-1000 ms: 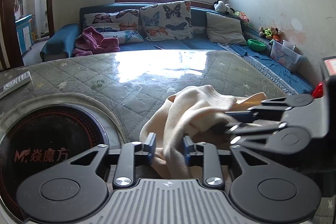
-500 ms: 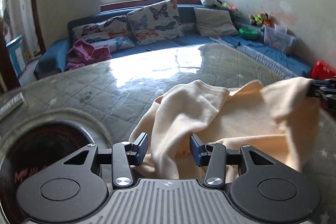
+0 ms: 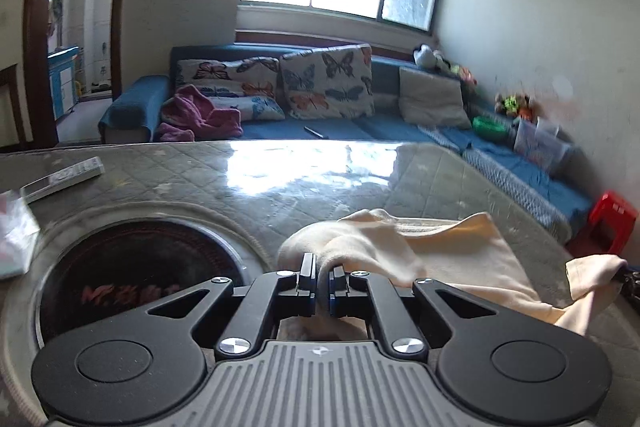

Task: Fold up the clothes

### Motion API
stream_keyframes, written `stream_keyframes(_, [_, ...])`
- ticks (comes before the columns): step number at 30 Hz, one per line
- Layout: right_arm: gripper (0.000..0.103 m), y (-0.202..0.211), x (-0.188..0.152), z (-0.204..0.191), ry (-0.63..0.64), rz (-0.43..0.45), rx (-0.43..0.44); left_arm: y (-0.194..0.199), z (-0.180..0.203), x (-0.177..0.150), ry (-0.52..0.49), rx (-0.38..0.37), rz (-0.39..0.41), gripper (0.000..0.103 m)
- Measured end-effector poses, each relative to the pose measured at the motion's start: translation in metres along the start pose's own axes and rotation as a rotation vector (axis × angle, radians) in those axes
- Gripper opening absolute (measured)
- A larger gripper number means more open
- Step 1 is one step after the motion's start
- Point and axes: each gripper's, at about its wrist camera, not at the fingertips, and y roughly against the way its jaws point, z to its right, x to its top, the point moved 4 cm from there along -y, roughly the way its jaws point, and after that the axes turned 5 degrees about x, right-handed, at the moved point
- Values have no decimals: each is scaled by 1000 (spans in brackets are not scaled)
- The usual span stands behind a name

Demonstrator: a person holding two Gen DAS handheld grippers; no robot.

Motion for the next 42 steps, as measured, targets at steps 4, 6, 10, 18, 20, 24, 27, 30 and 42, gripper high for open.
stream_keyframes(4, [10,20,-10,17,-86,8,-1,34,-25,-22,76,-7,-34,6])
stream_keyframes(6, [10,25,-21,26,-127,-8,-9,42,-35,-38,103,-7,-73,7])
stream_keyframes(10, [19,21,-43,41,-207,-79,0,41,-53,-70,128,47,-176,10])
stream_keyframes(18, [43,33,-53,59,-208,-107,-80,55,-71,-89,120,115,-204,48])
stream_keyframes(20, [45,34,-50,62,-212,-97,-99,57,-71,-88,110,130,-196,52])
stream_keyframes(24, [51,37,-41,60,-177,-67,-134,59,-69,-88,74,144,-192,57])
stream_keyframes(27, [56,36,-33,55,-159,-46,-113,61,-58,-86,-6,147,-171,62])
stream_keyframes(30, [67,34,-27,40,-146,-40,-48,61,-48,-81,-58,137,-143,68])
stream_keyframes(42, [93,-8,-34,-61,28,-123,208,47,-12,-66,-135,51,-101,65])
